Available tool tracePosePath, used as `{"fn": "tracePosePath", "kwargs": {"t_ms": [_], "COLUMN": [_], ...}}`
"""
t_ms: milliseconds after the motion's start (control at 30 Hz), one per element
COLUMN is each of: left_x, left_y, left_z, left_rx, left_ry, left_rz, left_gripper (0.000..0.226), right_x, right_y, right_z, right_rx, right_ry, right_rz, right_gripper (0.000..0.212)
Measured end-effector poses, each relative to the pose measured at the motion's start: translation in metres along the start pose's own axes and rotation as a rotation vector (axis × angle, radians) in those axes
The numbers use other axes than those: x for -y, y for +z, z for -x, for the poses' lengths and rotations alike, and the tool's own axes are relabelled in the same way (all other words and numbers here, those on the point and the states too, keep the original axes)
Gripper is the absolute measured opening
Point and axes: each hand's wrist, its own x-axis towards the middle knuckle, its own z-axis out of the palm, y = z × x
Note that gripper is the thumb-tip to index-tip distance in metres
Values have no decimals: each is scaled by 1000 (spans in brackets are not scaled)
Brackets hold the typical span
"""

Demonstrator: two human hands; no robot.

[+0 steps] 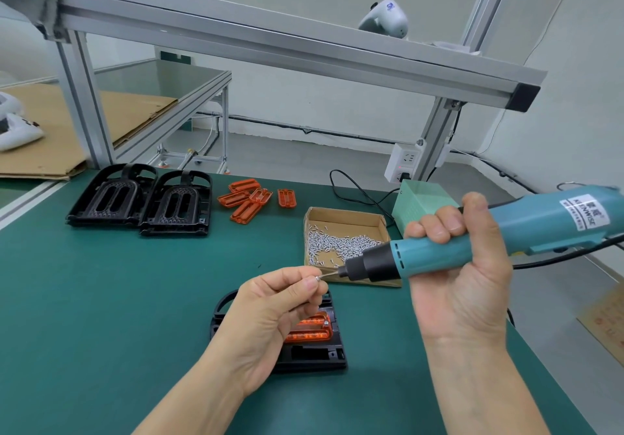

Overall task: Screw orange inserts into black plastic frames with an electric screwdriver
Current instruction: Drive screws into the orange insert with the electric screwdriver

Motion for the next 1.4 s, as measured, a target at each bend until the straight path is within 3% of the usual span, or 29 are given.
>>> {"fn": "tracePosePath", "kwargs": {"t_ms": [1100,1400], "left_x": [3,6], "left_y": [-4,-4], "left_z": [3,1], "left_rx": [0,-47], "left_ry": [4,76], "left_rz": [31,5], "left_gripper": [10,10], "right_x": [-3,-9], "right_y": [2,-2], "right_z": [2,3], "right_rx": [17,12], "right_ry": [21,-24], "right_rz": [-12,-12], "right_gripper": [11,13]}}
